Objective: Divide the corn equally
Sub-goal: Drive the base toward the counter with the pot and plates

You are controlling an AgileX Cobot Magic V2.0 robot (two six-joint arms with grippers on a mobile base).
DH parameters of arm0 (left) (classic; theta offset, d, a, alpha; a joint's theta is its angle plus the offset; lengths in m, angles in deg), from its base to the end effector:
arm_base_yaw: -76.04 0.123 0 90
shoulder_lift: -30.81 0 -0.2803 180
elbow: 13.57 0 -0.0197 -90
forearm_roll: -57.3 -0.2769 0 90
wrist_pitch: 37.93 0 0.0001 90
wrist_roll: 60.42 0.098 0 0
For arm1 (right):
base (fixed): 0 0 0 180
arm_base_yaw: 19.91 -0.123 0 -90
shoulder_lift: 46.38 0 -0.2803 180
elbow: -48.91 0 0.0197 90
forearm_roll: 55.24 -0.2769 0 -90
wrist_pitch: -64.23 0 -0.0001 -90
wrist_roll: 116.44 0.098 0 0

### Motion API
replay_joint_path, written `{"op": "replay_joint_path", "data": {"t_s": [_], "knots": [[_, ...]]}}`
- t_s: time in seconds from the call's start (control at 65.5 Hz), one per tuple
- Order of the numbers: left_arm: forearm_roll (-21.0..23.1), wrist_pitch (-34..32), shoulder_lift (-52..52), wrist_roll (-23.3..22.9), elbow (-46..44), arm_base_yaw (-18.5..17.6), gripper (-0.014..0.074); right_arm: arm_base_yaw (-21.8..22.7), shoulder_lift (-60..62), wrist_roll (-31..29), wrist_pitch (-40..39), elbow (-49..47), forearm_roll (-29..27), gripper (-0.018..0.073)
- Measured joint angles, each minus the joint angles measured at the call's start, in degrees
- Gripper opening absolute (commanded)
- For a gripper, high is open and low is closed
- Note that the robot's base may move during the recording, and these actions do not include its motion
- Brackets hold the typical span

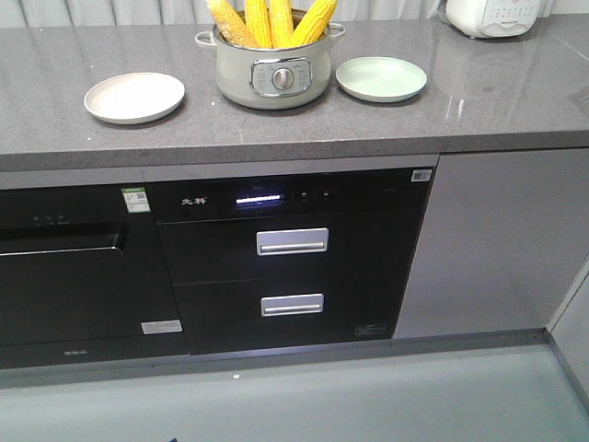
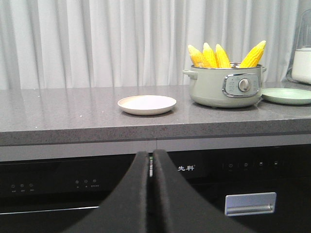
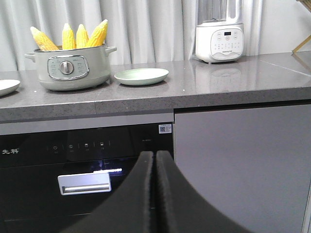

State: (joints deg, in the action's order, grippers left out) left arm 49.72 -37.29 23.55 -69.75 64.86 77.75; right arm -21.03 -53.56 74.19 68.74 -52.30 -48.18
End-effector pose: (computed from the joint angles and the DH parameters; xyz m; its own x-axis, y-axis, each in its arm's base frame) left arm 0.0943 0.0030 0.2051 0.0650 -0.0286 -0.9975 -0.0293 0.9991 -0.0306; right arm 0.0947 0.0009 0.1963 -0.0084 0.0625 -0.9980 -0.0094 0.9980 0.0626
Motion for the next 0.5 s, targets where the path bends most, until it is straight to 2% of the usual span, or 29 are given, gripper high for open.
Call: {"op": "replay_joint_path", "data": {"t_s": [0.504], "knots": [[0.0, 0.0, 0.0, 0.0, 0.0, 0.0, -0.0006, 0.0, 0.0, 0.0, 0.0, 0.0, 0.0, -0.0006]]}}
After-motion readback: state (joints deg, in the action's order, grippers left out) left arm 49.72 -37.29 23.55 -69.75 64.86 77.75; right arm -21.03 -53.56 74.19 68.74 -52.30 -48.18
